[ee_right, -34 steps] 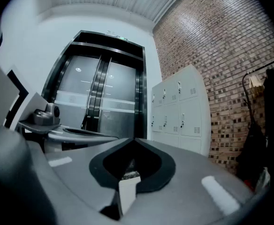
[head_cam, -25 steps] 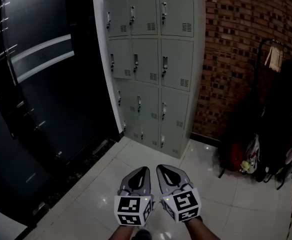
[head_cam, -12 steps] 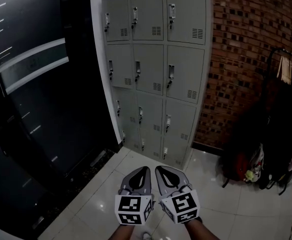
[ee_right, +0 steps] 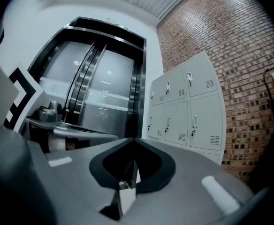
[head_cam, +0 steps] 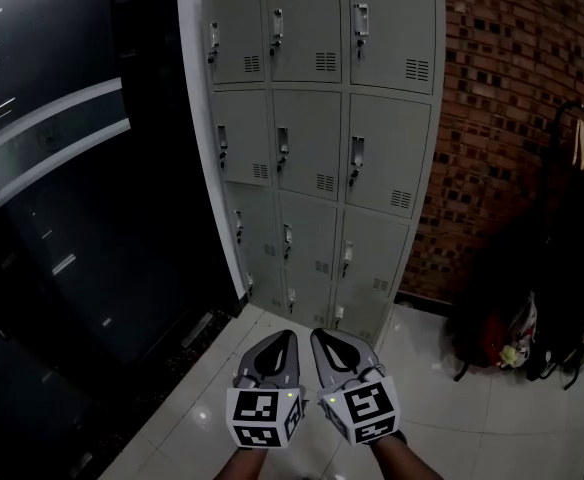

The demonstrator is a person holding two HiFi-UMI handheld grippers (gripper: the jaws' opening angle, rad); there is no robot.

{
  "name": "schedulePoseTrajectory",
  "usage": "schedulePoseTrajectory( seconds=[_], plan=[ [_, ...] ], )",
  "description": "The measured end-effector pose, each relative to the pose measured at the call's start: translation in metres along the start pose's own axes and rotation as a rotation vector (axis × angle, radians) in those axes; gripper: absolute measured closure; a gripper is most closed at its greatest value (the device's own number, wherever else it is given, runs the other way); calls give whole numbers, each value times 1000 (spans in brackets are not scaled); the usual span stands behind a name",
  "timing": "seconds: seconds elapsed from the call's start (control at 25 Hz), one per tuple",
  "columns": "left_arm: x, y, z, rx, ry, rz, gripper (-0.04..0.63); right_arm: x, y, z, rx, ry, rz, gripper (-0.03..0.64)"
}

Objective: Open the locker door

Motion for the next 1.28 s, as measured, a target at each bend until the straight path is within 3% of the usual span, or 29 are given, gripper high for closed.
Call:
schedulePoseTrajectory(
  seconds=[0.56,1.28],
  plan=[
    [-56,54,17,10,13,-14,589,-75,-18,29,-15,12,-24,617],
    [-214,106,28,-17,4,-85,589,-210,-126,56,-38,-22,-95,617]
  ],
)
Point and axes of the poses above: the fingertips, and each gripper's own axes: x backward along the fingers, y to its left, z out of its underside, the point moved 10 cm from there along x, backward along the fingers, and after that the axes turned 12 degrees about -y, right-handed, at the moved point
